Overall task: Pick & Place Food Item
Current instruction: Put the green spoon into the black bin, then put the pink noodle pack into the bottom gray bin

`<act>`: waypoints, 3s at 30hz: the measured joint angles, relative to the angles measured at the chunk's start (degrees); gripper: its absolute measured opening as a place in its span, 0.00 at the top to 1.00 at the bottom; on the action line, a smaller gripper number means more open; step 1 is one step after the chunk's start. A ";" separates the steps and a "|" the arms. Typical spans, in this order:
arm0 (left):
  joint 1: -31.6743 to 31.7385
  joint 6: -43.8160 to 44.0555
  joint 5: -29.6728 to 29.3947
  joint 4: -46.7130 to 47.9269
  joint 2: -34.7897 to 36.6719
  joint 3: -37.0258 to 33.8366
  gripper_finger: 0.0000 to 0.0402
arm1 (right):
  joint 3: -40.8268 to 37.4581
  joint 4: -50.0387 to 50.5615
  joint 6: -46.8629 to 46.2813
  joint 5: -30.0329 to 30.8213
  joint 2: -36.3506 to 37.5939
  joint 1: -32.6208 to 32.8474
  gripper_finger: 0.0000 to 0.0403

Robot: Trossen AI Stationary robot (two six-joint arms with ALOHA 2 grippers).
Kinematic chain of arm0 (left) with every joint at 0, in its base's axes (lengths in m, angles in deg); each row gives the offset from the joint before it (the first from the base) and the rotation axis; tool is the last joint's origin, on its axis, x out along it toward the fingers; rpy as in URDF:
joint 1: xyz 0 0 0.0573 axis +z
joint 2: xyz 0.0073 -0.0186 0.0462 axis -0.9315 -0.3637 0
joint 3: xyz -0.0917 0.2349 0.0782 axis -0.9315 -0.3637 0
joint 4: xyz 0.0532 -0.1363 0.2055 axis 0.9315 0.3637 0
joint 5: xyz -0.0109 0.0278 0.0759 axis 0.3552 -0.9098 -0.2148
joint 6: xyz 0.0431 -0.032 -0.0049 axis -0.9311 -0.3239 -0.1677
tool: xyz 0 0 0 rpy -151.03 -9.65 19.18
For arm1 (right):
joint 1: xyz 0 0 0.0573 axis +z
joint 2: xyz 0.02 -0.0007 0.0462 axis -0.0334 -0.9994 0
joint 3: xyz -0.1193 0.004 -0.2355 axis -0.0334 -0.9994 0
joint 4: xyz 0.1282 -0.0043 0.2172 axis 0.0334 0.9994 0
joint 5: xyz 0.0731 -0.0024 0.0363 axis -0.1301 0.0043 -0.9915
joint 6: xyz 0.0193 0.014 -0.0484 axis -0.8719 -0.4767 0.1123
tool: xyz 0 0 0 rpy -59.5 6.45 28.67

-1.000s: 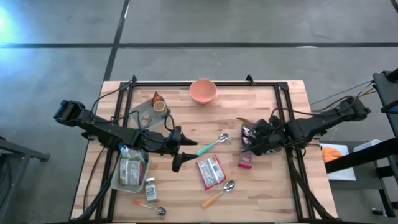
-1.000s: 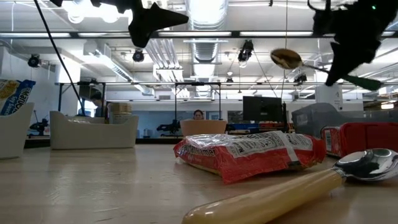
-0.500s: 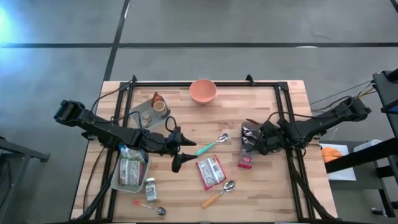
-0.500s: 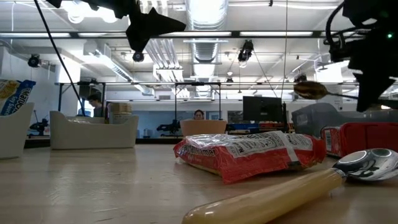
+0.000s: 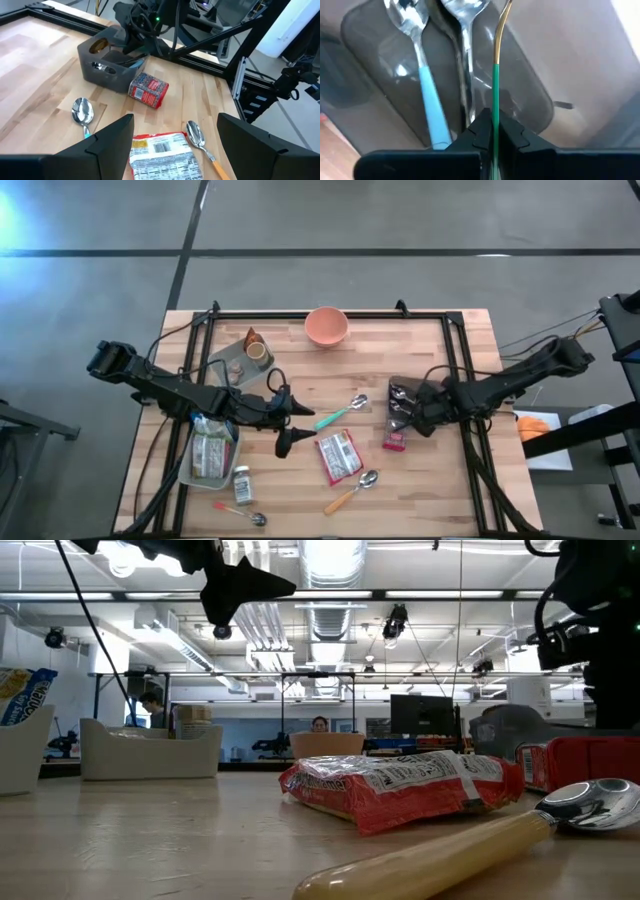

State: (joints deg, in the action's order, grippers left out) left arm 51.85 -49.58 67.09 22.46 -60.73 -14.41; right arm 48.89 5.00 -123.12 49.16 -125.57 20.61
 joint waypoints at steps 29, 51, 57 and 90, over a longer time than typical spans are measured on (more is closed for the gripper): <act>0.00 0.03 -0.01 0.58 0.00 0.00 0.27 | -0.05 -7.15 0.26 -8.86 -11.94 0.02 0.98; 0.02 0.04 -0.02 0.95 0.00 0.00 0.27 | -0.03 -7.79 -1.64 -10.24 -11.87 0.00 0.86; 0.01 0.03 0.00 1.05 0.00 0.00 0.27 | -0.03 -7.83 -1.69 -10.26 -11.81 0.00 0.65; 0.02 0.05 0.00 2.05 0.00 0.00 0.27 | 13.59 8.53 -1.67 -5.87 -11.55 0.04 0.38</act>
State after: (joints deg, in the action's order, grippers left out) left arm 51.88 -49.53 67.10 24.51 -60.73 -14.41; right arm 62.48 13.54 -124.79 43.29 -137.12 20.66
